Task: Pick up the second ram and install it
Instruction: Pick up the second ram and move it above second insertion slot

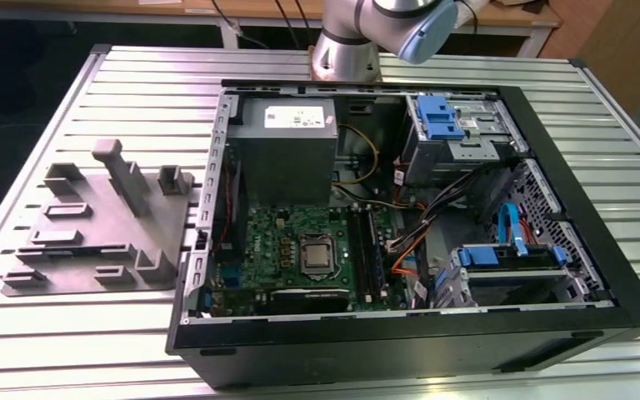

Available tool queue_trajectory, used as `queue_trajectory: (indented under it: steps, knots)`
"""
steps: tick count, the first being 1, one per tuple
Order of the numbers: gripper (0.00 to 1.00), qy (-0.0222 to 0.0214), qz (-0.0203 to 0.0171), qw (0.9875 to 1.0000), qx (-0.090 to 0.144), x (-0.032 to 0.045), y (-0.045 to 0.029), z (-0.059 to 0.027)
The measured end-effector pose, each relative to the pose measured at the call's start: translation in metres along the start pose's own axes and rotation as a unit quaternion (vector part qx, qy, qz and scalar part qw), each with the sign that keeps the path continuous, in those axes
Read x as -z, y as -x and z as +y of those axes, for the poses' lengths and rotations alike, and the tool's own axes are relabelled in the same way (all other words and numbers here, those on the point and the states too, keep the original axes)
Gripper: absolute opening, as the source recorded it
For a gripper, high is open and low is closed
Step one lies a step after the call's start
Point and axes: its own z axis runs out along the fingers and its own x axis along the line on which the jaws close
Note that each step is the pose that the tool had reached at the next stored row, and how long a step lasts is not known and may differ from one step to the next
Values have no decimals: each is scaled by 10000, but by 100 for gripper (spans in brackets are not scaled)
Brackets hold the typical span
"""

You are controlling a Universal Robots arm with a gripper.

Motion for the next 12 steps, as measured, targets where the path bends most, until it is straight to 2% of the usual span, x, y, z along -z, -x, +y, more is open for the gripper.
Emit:
queue_trajectory:
  steps: [12]
  knots:
    - [10,0,0,10000,0,-218,-9,-9]
